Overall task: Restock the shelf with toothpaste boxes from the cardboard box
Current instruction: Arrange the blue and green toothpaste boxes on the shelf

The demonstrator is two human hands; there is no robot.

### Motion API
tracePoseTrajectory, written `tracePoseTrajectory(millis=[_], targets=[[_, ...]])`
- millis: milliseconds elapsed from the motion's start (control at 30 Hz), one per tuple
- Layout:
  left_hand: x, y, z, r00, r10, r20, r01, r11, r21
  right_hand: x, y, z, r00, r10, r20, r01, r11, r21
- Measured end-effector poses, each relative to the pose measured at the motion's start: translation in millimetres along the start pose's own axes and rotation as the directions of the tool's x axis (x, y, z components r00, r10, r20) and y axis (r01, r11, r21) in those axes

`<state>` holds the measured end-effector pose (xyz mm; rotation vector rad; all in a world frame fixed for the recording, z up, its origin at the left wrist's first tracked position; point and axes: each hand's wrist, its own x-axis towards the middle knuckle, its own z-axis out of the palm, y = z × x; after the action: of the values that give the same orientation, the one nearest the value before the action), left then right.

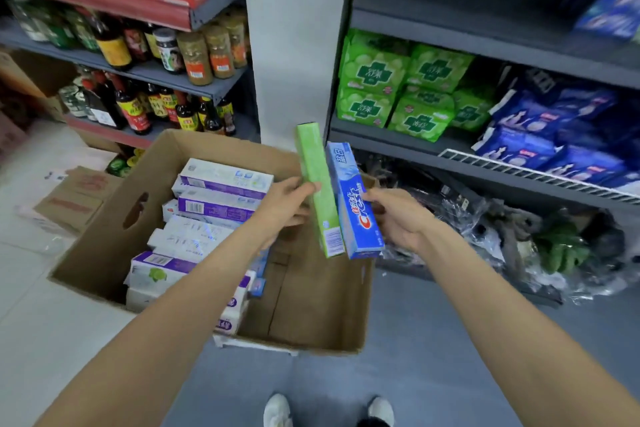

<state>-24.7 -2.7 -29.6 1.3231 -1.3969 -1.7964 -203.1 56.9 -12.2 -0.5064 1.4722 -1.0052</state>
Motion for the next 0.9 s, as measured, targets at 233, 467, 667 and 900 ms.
tracePoseTrajectory(millis=[233, 467, 667, 900], targets=[[46, 96, 122, 0.997, 0.053, 0.048, -0.041, 0.972, -0.229, -11, -78, -88, 0.947, -0.314, -0.07, 0.321, 0.939, 0.124], [86, 170, 251, 0.959, 0.171, 0.227, -0.155, 0.984, -0.086, -21, -158, -223, 0.909, -0.383, -0.164, 0.404, 0.906, 0.123], [113, 215, 345, 0.945, 0.263, 0.195, -0.216, 0.948, -0.233, -33, -210, -337, 0.871, -0.427, -0.244, 0.448, 0.893, 0.036], [175, 263, 425, 0.915, 0.331, 0.231, -0.295, 0.939, -0.179, -16, -249, -414, 0.844, -0.435, -0.314, 0.49, 0.863, 0.123]])
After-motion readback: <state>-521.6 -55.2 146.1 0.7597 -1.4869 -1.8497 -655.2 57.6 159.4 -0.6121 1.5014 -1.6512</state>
